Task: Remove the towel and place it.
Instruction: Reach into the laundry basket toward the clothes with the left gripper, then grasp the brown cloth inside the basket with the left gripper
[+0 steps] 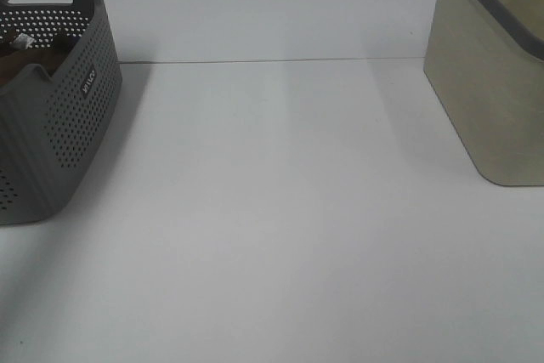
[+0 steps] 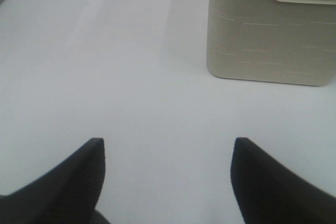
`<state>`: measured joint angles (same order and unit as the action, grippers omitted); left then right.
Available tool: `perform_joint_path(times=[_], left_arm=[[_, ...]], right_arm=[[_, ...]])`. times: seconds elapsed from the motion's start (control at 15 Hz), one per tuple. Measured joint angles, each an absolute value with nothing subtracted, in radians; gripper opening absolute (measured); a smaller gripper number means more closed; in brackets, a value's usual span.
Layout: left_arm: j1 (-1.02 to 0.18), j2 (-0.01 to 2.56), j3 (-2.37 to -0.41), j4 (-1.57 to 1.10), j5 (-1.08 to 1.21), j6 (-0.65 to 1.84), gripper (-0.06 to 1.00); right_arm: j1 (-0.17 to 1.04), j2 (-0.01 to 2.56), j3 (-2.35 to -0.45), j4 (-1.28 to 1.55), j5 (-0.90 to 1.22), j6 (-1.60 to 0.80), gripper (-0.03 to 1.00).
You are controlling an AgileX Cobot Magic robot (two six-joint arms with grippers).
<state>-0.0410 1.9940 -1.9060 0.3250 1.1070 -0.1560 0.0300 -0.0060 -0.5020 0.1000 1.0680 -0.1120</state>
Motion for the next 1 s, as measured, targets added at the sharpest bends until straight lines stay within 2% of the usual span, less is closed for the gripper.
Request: perform_joint_path(times=[0.13, 0.47, 1.0], left_arm=[[-0.015, 2.124, -2.064, 0.325, 1.125, -0.156, 0.55], [0.054, 2.347, -2.286, 0.319, 1.104, -0.145, 0.55], [0.057, 2.490, -2.302, 0.331, 0.923, -0.130, 0.55]], right_arm=[[0.030, -0.006, -0.502, 0.100, 1.068, -0.112, 0.65], [0.030, -0.006, -0.502, 0.100, 1.068, -0.112, 0.65], [0.030, 0.003, -0.502, 0.100, 1.068, -0.112, 0.65]])
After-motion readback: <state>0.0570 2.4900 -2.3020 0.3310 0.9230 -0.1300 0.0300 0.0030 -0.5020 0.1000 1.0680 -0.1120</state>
